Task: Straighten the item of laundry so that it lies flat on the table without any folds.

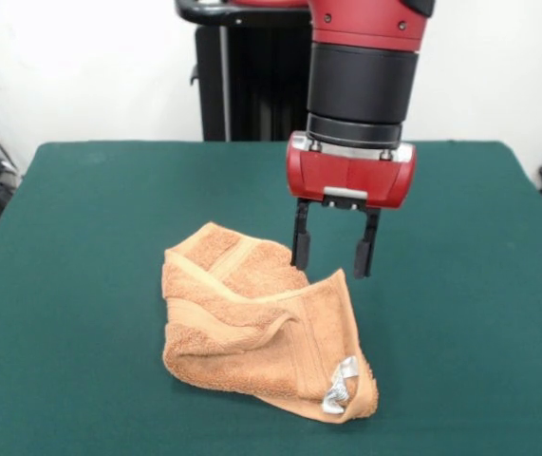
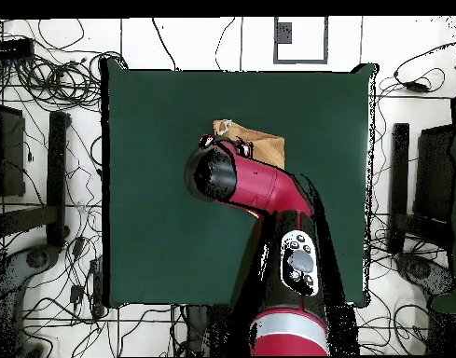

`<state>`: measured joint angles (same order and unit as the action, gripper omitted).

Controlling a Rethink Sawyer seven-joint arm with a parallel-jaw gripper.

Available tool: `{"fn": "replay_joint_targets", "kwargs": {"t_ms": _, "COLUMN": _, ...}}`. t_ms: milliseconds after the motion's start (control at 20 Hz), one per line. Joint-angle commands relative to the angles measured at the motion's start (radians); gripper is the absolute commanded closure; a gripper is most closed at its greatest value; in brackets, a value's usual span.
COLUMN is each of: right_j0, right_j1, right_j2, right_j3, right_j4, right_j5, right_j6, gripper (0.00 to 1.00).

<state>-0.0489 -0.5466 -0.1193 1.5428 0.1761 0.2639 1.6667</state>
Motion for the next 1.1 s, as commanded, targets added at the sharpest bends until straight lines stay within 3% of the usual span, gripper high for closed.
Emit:
{"fn": "replay_joint_targets", "kwargs": {"t_ms": 50, "right_j0": 0.007, "right_j1": 0.048, "right_j2": 0.061, "right_j3": 0.077, "right_j4": 0.023, "right_j5": 0.067, "right_j6": 0.192, "gripper": 0.0}}
{"fn": "replay_joint_targets", "kwargs": {"t_ms": 1100, "right_j0": 0.016, "right_j1": 0.097, "right_j2": 0.053, "right_j3": 0.025, "right_j4": 0.033, "right_j5": 0.064, "right_j6": 0.199, "gripper": 0.0}}
